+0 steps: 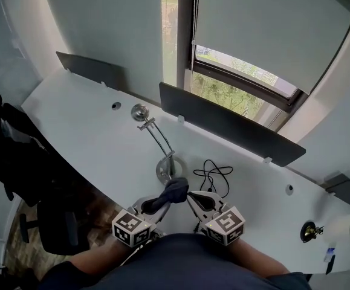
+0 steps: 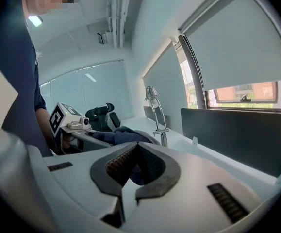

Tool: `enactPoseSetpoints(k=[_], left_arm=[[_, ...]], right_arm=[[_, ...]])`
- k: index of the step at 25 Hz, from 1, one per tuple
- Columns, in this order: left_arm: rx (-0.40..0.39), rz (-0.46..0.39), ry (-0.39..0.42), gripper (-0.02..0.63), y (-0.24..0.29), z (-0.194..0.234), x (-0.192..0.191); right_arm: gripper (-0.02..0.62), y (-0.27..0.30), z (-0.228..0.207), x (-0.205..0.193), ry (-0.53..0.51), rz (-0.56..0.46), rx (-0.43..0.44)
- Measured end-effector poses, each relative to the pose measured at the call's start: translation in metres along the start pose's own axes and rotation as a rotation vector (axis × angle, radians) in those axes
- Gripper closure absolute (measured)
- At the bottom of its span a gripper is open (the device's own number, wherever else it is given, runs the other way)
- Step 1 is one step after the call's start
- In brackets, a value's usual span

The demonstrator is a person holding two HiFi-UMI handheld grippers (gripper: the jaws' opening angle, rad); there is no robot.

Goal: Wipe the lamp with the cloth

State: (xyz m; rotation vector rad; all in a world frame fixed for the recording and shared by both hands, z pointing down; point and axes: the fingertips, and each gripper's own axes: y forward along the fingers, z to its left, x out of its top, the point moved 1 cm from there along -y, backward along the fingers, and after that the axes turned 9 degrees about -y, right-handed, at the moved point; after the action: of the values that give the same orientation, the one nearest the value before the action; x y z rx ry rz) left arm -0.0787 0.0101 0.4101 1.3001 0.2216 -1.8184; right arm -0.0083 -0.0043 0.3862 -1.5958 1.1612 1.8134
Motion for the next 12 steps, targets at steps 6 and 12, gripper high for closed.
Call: enactPoseSetpoints(k=[6,12], left_arm=[[-0.044,-0.033,0.009,0.541,-0.001,-0.022,0.006],[-0.052,-0.034,0.053,0.542,-0.003,-0.031,0.001]], right_arm=[[0.584,-0.004,0.011,0.002,-0.041,-0.011,0.007],[0.585,-0.002,0.018,0.002,-0.059,-0.013,0.027]])
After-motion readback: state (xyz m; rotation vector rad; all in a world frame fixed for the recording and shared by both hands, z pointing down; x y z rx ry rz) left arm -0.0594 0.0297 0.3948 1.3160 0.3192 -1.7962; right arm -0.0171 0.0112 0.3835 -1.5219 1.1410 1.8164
